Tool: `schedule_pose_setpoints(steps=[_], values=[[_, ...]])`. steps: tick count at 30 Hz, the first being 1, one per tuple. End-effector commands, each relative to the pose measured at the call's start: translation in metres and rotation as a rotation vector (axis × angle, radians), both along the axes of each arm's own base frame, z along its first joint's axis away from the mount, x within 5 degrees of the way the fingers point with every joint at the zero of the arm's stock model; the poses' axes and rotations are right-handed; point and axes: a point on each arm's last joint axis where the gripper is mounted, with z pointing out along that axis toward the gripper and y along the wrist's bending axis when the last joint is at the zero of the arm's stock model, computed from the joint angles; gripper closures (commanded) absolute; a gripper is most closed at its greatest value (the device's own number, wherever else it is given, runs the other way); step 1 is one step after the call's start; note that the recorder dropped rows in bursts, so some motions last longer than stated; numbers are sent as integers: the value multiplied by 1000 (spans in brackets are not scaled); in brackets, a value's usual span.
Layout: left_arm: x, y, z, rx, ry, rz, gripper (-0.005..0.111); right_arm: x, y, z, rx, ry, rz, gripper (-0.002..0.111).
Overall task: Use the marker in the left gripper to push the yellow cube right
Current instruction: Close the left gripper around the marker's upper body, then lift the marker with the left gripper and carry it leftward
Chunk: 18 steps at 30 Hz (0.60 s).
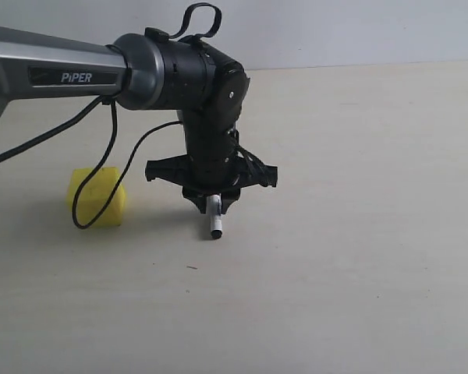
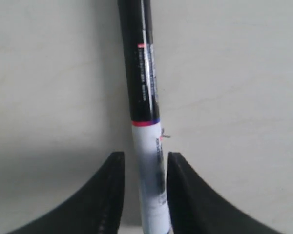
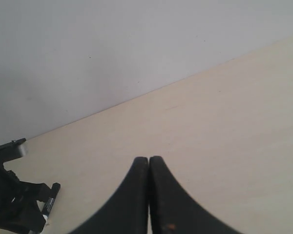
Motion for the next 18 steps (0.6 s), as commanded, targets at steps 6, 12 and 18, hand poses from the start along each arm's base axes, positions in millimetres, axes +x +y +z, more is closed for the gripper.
schedule_pose_setpoints(steps=[6,12,18], values=[[0,-2,-10,8,7,-2,76,0,-1,0,-7,-16,-8,108],[-1,-1,0,15,3,-69,107,0,-1,0,-7,-16,-8,108],[-8,10,67,12,-73,-217,107,0,-1,0,-7,-16,-8,108]])
